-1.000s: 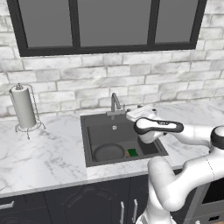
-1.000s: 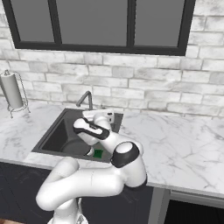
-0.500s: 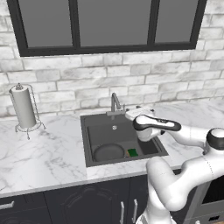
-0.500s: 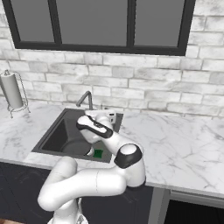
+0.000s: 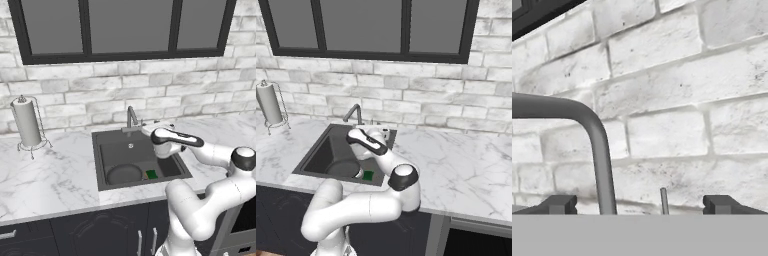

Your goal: Pick the pan and sponge and place them into the sink. Then turn on the water.

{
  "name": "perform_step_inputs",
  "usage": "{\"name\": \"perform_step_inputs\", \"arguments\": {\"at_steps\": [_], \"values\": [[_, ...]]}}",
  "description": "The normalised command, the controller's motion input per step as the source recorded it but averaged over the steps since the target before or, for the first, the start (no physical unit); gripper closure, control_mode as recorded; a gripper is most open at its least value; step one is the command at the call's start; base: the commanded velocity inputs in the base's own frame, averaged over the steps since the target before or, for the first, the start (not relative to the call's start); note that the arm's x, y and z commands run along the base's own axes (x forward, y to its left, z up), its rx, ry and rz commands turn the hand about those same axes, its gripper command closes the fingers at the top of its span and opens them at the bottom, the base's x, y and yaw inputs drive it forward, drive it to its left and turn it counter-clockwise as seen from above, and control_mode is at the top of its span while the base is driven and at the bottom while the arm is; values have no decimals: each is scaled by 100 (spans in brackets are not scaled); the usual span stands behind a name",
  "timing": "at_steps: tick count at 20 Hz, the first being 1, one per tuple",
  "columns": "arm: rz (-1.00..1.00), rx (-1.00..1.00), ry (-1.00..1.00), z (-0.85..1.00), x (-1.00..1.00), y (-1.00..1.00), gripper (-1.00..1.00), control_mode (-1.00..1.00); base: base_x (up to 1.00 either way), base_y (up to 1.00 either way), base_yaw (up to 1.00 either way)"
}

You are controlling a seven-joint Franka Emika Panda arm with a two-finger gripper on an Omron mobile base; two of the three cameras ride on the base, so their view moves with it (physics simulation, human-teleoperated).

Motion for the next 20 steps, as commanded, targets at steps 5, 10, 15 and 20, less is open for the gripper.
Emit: {"name": "perform_step_inputs", "arguments": {"at_steps": [5, 10, 15, 20], "values": [[0, 0, 1, -13, 25, 0, -100, -100, 0, 0, 0], [0, 0, 0, -15, 23, 0, -100, -100, 0, 0, 0], [0, 0, 0, -14, 22, 0, -100, -100, 0, 0, 0], [0, 0, 0, -13, 22, 0, -100, -100, 0, 0, 0]]}}
